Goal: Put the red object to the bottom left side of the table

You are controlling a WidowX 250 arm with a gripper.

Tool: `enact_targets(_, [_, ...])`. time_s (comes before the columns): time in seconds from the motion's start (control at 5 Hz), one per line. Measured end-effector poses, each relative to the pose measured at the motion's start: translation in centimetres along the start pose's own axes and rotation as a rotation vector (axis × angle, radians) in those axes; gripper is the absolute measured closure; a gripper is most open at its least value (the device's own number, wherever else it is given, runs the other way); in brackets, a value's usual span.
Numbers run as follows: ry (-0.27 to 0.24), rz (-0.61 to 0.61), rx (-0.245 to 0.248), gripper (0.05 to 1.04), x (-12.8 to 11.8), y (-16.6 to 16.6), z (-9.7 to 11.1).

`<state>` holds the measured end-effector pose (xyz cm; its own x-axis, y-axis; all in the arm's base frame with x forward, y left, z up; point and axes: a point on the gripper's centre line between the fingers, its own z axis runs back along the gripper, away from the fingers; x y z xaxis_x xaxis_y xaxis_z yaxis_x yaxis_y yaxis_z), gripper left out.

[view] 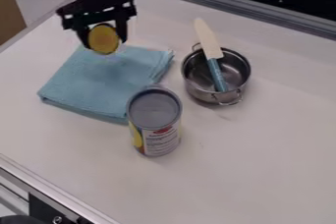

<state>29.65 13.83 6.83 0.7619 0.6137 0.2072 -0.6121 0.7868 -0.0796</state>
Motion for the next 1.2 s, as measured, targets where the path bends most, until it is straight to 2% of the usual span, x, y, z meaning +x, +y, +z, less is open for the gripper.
enact_targets(0.2, [0.081, -0.226, 0.03, 0.326, -3.8, 2.9, -0.8])
enact_targets(0.4, [0.107, -0.408, 0.032, 0.326, -7.5, 5.3, -1.3])
enact_targets(0.6, [0.129, -0.494, -0.006, 0.326, -10.0, 6.1, -1.6])
enact_targets(0.8, [0.103, -0.533, -0.033, 0.326, -11.1, 5.6, -1.6])
enact_targets(1.0, [0.076, -0.537, -0.008, 0.257, -10.8, 4.9, -2.1])
enact_targets(1.2, [0.088, -0.552, -0.01, 0.08, -11.0, 4.7, -2.1])
